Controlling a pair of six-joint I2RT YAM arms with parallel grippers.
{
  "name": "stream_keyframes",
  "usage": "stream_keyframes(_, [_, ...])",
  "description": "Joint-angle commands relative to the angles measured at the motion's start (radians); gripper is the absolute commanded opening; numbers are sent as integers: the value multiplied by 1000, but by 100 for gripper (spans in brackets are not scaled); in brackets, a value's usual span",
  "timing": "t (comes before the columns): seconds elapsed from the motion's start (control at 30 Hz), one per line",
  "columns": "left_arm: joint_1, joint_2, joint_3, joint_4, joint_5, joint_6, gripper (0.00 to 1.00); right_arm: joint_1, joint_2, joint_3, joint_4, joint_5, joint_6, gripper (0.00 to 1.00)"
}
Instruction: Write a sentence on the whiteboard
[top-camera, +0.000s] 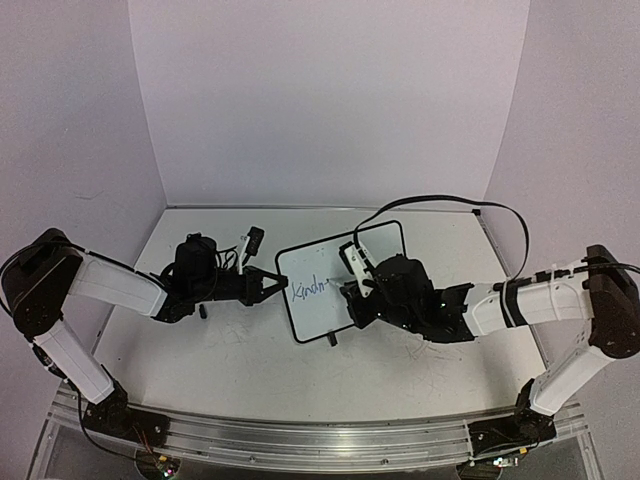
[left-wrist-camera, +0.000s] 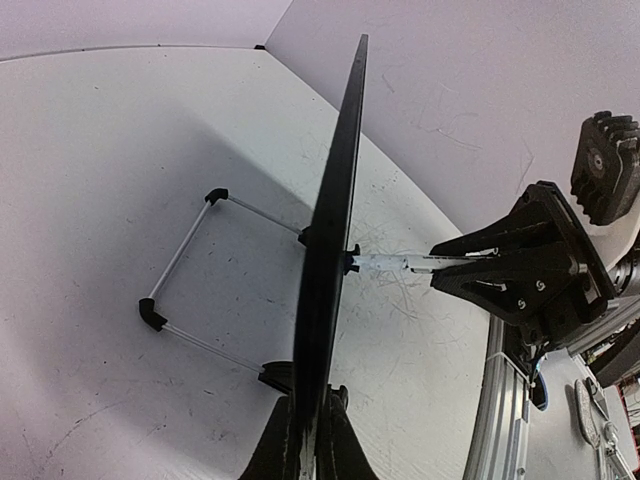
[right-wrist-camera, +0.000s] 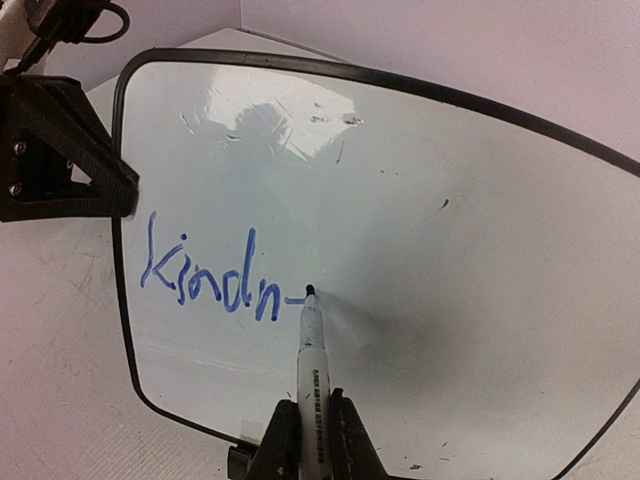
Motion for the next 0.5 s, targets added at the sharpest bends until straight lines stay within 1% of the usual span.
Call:
stream_keyframes(0.0, [3, -34, -9, -15, 4, 1, 0, -2, 22, 46, 42, 6, -6, 0])
stream_keyframes(0.47, [3, -32, -8, -15, 4, 5, 0, 13, 27, 13, 5, -12, 20, 0])
